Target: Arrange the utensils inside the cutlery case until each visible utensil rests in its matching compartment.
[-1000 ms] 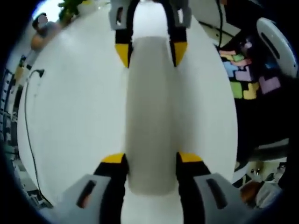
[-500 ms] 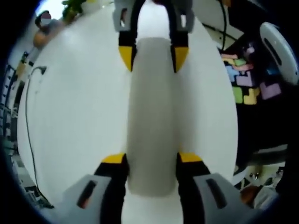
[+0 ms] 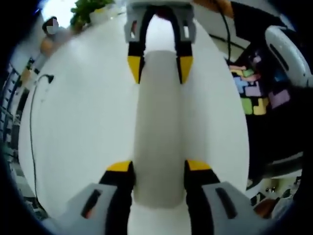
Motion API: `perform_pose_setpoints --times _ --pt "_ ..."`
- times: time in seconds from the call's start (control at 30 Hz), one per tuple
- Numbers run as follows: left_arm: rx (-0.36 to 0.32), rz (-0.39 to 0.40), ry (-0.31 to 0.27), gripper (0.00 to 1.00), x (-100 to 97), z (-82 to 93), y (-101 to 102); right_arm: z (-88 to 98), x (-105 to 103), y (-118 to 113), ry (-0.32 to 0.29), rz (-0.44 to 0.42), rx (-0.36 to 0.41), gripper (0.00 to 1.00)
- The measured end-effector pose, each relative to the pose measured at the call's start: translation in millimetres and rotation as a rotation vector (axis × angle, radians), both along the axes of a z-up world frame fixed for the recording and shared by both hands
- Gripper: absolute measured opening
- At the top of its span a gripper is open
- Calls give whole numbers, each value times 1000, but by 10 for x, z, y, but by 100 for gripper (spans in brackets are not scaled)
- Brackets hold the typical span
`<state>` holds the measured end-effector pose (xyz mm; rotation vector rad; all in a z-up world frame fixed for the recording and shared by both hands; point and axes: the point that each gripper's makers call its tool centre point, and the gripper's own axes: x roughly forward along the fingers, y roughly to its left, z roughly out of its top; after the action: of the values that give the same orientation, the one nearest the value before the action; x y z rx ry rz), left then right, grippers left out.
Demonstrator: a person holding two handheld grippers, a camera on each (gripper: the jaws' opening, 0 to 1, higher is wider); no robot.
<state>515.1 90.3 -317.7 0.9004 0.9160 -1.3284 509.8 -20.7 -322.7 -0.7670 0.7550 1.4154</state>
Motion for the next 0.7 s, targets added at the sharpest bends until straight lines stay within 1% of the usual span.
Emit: perform_pose_setpoints --times 0.07,0.17,0.37,0.57,0.7 --pt "-16 0 -6 43 16 43 -35 32 10 -22 -7 0 10 43" --pt "-21 -2 -18 43 58 73 -74 125 44 -51 -22 -4 37 43" --pt "-46 -17 -56 43 197 162 -229 230 157 -192 -69 -17 48 43" --pt "-59 -31 -77 43 323 206 -393 282 275 -351 -96 -25 63 43" --pt "-70 -32 -81 43 399 195 -501 254 350 -440 -100 -23 65 43"
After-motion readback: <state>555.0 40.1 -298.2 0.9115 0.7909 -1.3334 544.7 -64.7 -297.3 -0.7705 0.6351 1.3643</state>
